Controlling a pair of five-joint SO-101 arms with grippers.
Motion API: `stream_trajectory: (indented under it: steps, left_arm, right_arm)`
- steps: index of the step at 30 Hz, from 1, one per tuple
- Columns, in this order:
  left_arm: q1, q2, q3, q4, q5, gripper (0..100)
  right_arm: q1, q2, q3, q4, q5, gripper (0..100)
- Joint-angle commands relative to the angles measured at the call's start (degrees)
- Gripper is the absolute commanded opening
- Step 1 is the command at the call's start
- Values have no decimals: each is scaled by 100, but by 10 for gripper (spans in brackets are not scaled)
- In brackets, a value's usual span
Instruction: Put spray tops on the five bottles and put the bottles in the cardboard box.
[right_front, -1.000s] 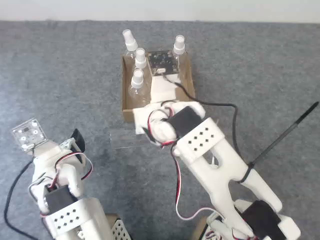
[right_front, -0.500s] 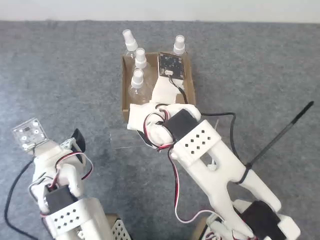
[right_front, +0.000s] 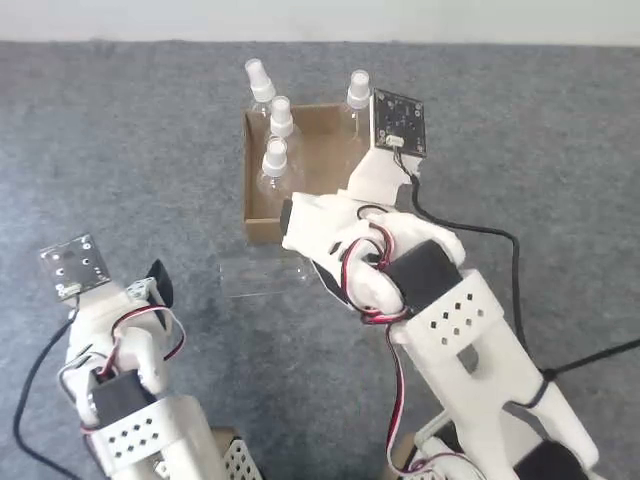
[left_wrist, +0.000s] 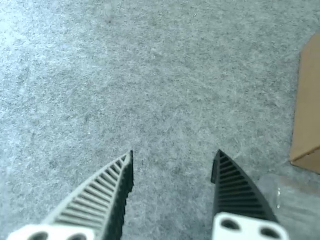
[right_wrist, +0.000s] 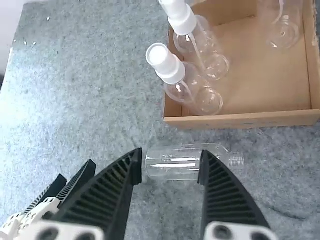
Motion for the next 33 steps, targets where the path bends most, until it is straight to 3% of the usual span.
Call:
stream_trajectory:
  steps: [1,8,18,23,29,33]
  left_arm:
    - [-70,-53,-251,18,114,243]
    - [-536,-62,-259,0,237,243]
    - [-536,-62,-251,9,237,243]
    - [-536,-62,-242,9,237,243]
    - [-536,-62,-242,9,229,243]
    - [-536,-62,-242,9,220,243]
  right_arm:
    - [-110,-251,-44,-101,105,144]
    - [-277,-233,-44,-163,-738,145]
    - [-936,1077,519,-1253,-853,145]
    - [-1086,1516,501,-1464,-1618,147]
    - [-1103,1578,536,-1411,-1969,272]
    - [-1103,1631,536,-1367,-2163,252]
